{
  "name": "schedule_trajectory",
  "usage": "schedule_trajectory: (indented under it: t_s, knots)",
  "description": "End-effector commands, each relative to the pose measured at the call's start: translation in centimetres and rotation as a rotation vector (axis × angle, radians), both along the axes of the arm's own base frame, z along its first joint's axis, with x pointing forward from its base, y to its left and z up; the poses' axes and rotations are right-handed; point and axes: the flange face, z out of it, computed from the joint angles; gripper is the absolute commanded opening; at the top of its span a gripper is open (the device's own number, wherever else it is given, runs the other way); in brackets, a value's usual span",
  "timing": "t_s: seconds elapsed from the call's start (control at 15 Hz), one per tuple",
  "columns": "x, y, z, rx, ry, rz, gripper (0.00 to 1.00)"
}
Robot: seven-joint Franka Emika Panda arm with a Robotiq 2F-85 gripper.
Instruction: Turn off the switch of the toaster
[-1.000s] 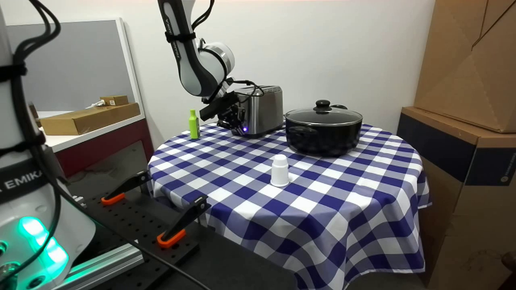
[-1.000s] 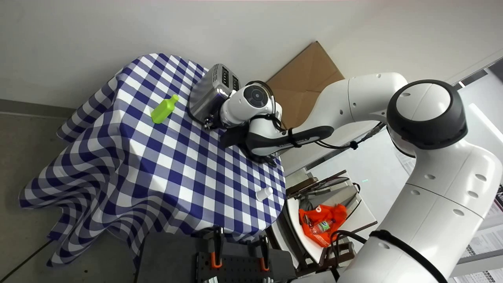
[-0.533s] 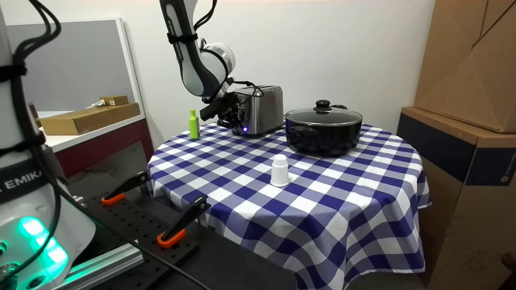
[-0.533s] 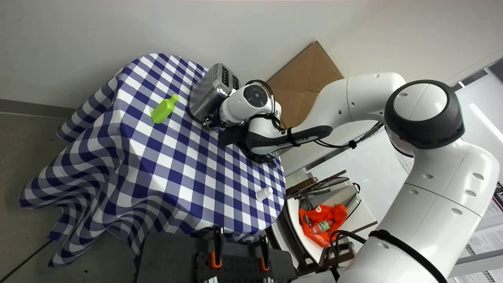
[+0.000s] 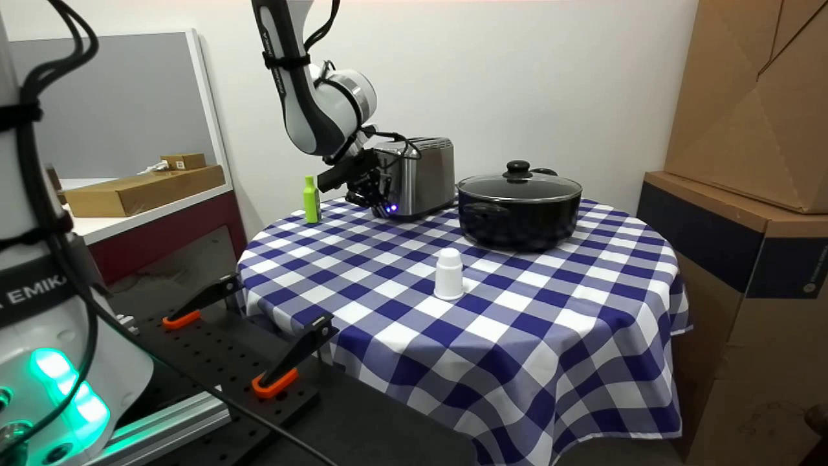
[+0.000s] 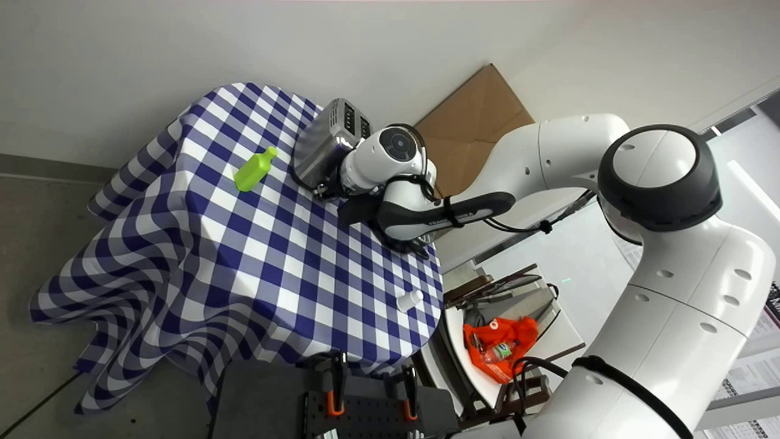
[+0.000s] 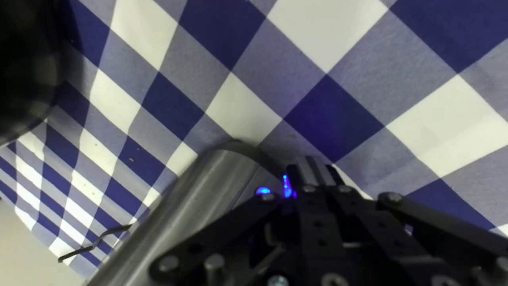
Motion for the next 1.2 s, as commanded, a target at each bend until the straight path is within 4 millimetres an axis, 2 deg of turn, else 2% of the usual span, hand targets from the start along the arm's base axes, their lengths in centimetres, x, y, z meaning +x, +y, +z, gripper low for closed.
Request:
schedule_trajectory:
  t_s: [0.0,0.6,1.13]
  knots:
    - [-0.4,-0.2,0.8,0.021,0.048,-0.008,0.0]
    - [1.4,-1.3,2.1,-0.013,0.114,-0.064,0.0]
    - [2.8,-1.0,2.6,0.007,0.058,-0.049,0.0]
